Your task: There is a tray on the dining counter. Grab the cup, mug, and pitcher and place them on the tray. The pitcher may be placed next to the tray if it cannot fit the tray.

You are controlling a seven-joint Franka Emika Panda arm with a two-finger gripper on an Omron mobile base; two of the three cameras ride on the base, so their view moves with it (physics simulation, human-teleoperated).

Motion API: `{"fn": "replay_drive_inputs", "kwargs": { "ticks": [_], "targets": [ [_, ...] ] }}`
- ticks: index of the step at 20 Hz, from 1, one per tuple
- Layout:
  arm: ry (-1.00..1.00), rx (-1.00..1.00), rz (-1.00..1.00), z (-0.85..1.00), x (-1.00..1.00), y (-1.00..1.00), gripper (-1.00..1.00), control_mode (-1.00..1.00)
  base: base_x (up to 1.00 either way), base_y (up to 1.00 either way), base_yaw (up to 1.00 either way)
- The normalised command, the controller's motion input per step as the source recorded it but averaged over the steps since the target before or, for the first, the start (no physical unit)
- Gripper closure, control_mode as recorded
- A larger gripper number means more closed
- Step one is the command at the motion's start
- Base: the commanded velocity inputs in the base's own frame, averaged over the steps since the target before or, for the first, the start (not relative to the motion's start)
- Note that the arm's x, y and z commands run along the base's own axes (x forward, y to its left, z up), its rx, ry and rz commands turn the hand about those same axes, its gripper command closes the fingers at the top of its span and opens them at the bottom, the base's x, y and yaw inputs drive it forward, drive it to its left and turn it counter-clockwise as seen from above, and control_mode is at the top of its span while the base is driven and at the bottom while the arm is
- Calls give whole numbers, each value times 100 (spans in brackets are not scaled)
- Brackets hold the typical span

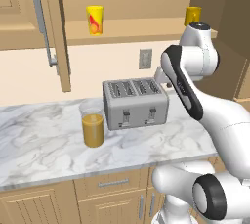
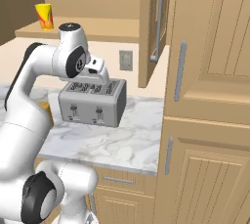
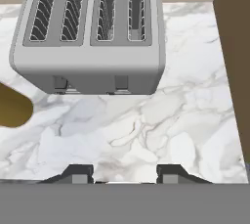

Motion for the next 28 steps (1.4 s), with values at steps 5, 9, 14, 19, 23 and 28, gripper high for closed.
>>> {"fn": "replay_drive_inputs", "kwargs": {
  "ticks": [5, 9, 14, 19, 23, 28],
  "targets": [
    [-6, 0, -7, 10, -1, 0, -100, -100, 0, 0, 0],
    [-22, -1, -21, 35, 0, 0, -100, -100, 0, 0, 0],
    [-28, -9, -34, 36, 0, 1, -100, -100, 0, 0, 0],
    [-51, -10, -40, 68, 2, 0, -100, -100, 0, 0, 0],
    [-40, -6, -32, 91, -5, 0, -100, -100, 0, 0, 0],
    [-9, 5, -12, 63, -11, -16, -100, -100, 0, 0, 0]
  ]
}}
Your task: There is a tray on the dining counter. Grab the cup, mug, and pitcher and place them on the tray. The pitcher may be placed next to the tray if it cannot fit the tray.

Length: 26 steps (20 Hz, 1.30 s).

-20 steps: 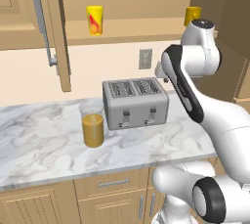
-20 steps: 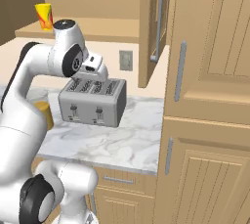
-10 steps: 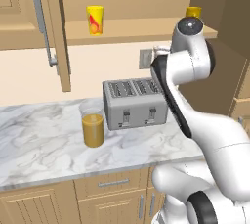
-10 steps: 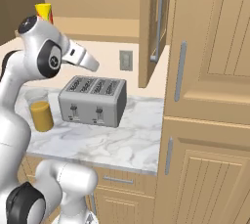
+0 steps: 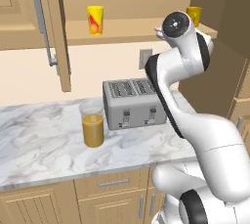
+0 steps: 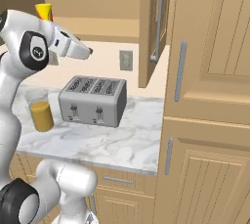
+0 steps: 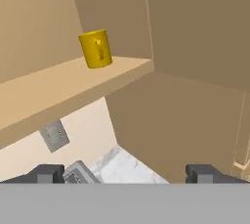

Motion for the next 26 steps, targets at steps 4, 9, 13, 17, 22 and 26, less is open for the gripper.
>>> {"fn": "replay_drive_inputs", "kwargs": {
  "ticks": [4, 9, 13, 17, 22, 26],
  "targets": [
    [9, 22, 1, 12, 21, -55, -100, -100, 0, 0, 0],
    [11, 8, 8, 23, 28, -55, -100, -100, 0, 0, 0],
    [0, -12, 26, 56, 13, -38, -100, -100, 0, 0, 0],
    [7, -7, 11, 18, 22, -16, -100, -100, 0, 0, 0],
    [3, -4, 1, -13, 29, -9, -100, -100, 0, 0, 0],
    [0, -4, 0, -4, 37, 0, -100, -100, 0, 0, 0]
  ]
}}
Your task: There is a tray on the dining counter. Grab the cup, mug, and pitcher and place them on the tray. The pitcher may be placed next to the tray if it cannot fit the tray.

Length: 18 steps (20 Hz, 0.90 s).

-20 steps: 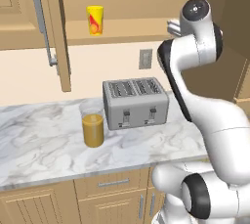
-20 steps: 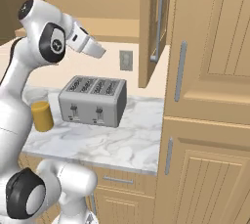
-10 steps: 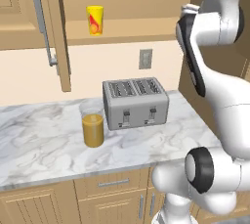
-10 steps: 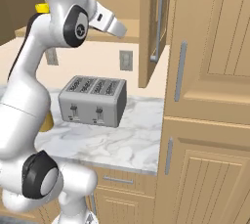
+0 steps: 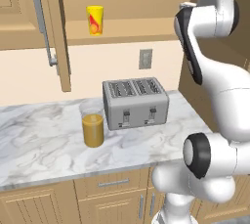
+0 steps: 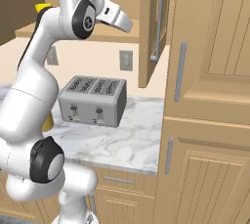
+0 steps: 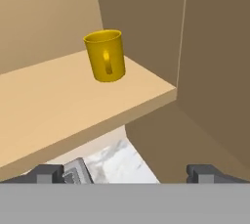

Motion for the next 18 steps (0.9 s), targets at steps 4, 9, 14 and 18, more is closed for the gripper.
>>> {"fn": "replay_drive_inputs", "kwargs": {
  "ticks": [4, 9, 14, 18],
  "targets": [
    [-3, -1, 1, -12, 48, -8, -100, -100, 0, 0, 0],
    [0, -1, 1, -4, 43, -27, -100, -100, 0, 0, 0],
    [0, 0, 2, 0, 41, -35, -100, -100, 0, 0, 0],
    [0, 0, 0, 0, 38, -6, -100, -100, 0, 0, 0]
  ]
}}
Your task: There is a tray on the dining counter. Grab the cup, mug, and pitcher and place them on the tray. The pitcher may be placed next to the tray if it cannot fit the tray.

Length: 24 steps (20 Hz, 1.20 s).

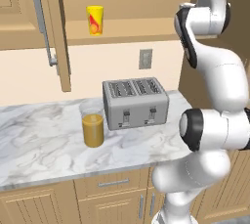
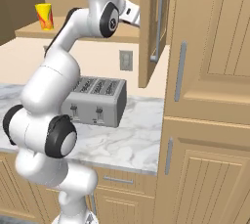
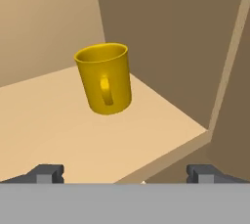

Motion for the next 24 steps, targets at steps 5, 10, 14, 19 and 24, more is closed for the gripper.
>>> {"fn": "replay_drive_inputs", "kwargs": {
  "ticks": [5, 10, 14, 19, 24],
  "targets": [
    [0, 0, 0, 0, 44, -1, -100, -100, 0, 0, 0],
    [0, 0, 2, 0, 29, -9, -100, -100, 0, 0, 0],
    [0, 0, 2, 0, 32, -26, -100, -100, 0, 0, 0],
    [0, 0, 1, 0, 32, -20, -100, -100, 0, 0, 0],
    [0, 0, 0, 0, 34, -7, -100, -100, 0, 0, 0]
  ]
}}
